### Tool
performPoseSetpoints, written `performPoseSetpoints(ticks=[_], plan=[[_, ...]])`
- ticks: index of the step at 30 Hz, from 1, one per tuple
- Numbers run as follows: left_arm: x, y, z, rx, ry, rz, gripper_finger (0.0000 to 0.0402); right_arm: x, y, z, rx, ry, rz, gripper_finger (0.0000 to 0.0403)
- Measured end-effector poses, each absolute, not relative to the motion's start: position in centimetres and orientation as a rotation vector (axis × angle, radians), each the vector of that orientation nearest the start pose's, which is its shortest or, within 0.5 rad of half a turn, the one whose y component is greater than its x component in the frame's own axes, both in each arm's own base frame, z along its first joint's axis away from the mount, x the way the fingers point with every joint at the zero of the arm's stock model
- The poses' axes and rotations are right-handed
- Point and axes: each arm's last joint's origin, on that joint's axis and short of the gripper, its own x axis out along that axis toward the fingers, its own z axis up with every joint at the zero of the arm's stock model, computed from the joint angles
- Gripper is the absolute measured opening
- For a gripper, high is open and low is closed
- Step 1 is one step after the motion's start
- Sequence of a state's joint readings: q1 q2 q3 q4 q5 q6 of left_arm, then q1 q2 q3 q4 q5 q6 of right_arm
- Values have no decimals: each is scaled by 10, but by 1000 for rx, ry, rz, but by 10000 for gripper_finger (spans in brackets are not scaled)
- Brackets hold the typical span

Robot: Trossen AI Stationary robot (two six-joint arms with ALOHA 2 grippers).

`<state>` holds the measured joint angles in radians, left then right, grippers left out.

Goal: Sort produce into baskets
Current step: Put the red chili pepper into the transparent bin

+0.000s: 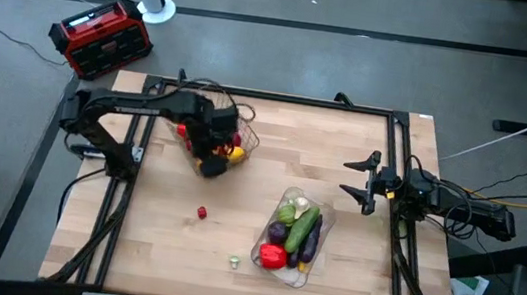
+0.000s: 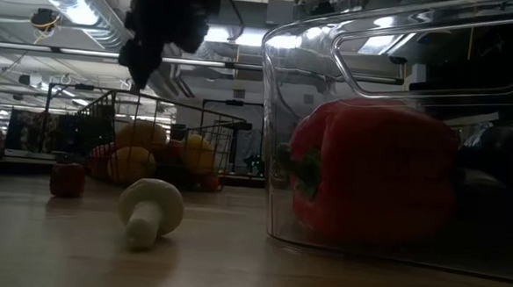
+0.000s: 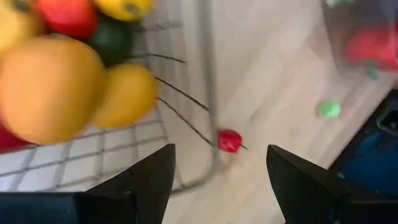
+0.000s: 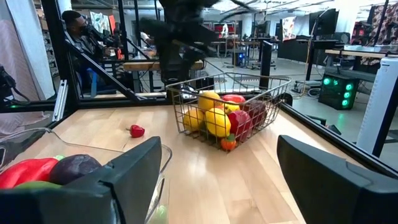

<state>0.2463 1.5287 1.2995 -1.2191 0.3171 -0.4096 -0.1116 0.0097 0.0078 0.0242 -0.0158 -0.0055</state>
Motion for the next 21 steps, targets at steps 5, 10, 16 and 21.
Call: performPoseSetpoints(ticks=[5, 10, 16, 21], plan=[[269, 38, 277, -665, 1418, 250, 246, 97, -10, 168, -7, -22, -96, 317], [270, 28, 277, -639, 1425, 289, 246, 97, -10, 168, -7, -22, -96, 317], [271, -4, 277, -664, 1446, 301, 246, 97, -10, 168, -7, -22, -96, 317], [269, -41, 276, -676, 1436, 417, 246, 97, -10, 168, -7, -22, -97, 317]])
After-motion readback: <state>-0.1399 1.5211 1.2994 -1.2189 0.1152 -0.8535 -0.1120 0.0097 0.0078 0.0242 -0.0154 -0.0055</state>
